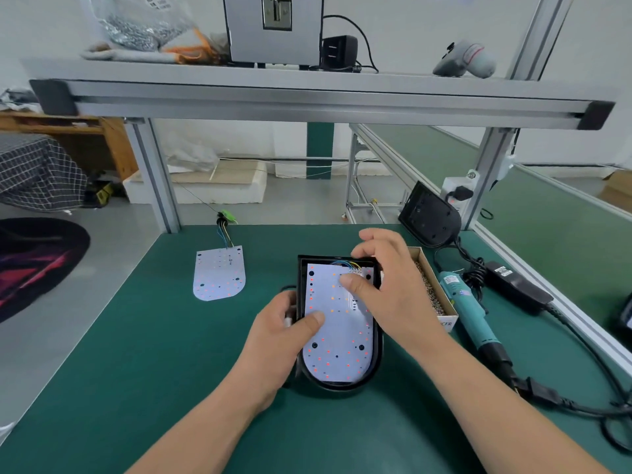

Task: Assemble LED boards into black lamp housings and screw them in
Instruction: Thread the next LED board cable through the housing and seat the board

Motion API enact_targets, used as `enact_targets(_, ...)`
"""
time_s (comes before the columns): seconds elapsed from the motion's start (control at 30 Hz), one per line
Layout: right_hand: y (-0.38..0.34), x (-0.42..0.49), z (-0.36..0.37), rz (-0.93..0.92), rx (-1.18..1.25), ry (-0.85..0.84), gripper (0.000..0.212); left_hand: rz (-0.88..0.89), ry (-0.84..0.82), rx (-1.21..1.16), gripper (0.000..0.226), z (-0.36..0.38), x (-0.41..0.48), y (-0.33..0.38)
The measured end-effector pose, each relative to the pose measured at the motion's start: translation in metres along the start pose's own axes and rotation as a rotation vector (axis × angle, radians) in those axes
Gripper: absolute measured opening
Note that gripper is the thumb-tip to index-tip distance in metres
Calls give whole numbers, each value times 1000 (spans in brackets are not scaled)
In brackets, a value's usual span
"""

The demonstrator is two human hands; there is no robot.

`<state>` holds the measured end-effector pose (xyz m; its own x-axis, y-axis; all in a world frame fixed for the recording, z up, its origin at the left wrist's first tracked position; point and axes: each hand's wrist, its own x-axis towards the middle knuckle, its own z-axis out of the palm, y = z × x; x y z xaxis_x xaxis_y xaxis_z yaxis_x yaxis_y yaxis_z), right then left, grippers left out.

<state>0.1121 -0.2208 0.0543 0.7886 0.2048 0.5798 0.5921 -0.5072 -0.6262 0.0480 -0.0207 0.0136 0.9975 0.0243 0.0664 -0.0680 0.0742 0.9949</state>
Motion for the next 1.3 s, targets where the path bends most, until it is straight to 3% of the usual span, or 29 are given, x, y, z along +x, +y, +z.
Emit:
enact_targets(0.17, 2, -1, 1, 277, 71, -54, 56, -9, 26, -65, 29, 2, -3, 2)
enact_targets(0.37, -11, 3, 0, 232, 286, -144, 30, -56, 36, -177, 30, 1, -4, 11)
enact_targets(0.57, -15, 1, -4, 265, 459, -216, 29, -57, 56, -141, 13, -1, -3, 16)
enact_targets(0.83, -18, -1, 3, 291, 414, -168, 21, -4, -1, -57, 23, -4, -3, 20)
enact_targets(1.3, -20, -3, 9, 300, 472, -135, 14, -59, 86, -148, 15, 0, -4, 23)
